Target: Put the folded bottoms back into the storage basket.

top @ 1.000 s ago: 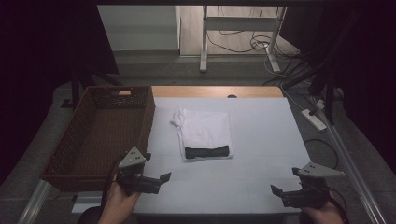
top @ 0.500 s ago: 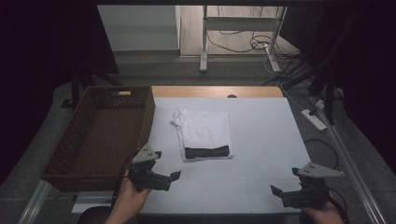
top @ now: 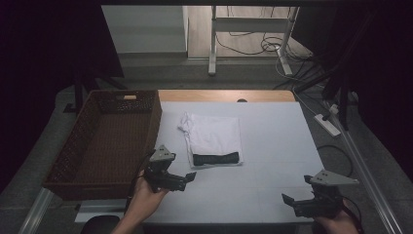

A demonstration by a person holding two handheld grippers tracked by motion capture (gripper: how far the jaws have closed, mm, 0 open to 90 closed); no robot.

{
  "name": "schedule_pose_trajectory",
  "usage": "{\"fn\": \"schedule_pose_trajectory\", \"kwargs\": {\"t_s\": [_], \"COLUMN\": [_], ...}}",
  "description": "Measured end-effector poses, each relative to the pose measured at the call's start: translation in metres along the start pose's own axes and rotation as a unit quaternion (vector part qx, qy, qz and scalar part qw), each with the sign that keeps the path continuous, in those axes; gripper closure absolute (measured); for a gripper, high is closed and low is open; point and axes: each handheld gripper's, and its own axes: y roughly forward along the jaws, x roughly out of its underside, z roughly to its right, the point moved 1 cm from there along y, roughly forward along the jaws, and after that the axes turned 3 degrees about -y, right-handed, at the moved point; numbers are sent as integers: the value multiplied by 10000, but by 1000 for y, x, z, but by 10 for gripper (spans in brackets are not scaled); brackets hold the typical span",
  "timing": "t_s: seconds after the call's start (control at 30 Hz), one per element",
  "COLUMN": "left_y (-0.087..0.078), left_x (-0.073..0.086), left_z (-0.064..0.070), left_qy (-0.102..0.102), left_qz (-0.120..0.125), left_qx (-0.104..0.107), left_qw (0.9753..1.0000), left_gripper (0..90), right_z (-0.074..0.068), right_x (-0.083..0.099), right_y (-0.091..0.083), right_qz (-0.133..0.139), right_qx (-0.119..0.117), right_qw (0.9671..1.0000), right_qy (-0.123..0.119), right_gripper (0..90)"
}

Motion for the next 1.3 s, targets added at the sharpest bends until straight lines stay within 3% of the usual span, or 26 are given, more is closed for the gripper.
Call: {"fn": "schedule_pose_trajectory", "kwargs": {"t_s": [0.4, 0.63, 1.03, 1.3], "left_y": [19, 30, 58, 73], "left_x": [-12, -20, -31, -37], "left_z": [-9, -16, -29, -42], "left_qy": [85, 80, 228, 261], "left_qz": [-175, -212, -246, -289], "left_qx": [196, 99, -322, -341], "left_qw": [9996, 9997, 9989, 9987], "left_gripper": [9, 7, 0, 2], "right_z": [-1, -1, -1, -1], "right_x": [0, 0, 0, 0], "right_y": [0, 0, 0, 1], "right_qz": [-20, -40, -41, -38], "right_qx": [-16, -33, -52, -53], "right_qw": [10000, 10000, 10000, 9999], "right_qy": [-9, -38, -64, -76], "right_gripper": [0, 0, 0, 0]}}
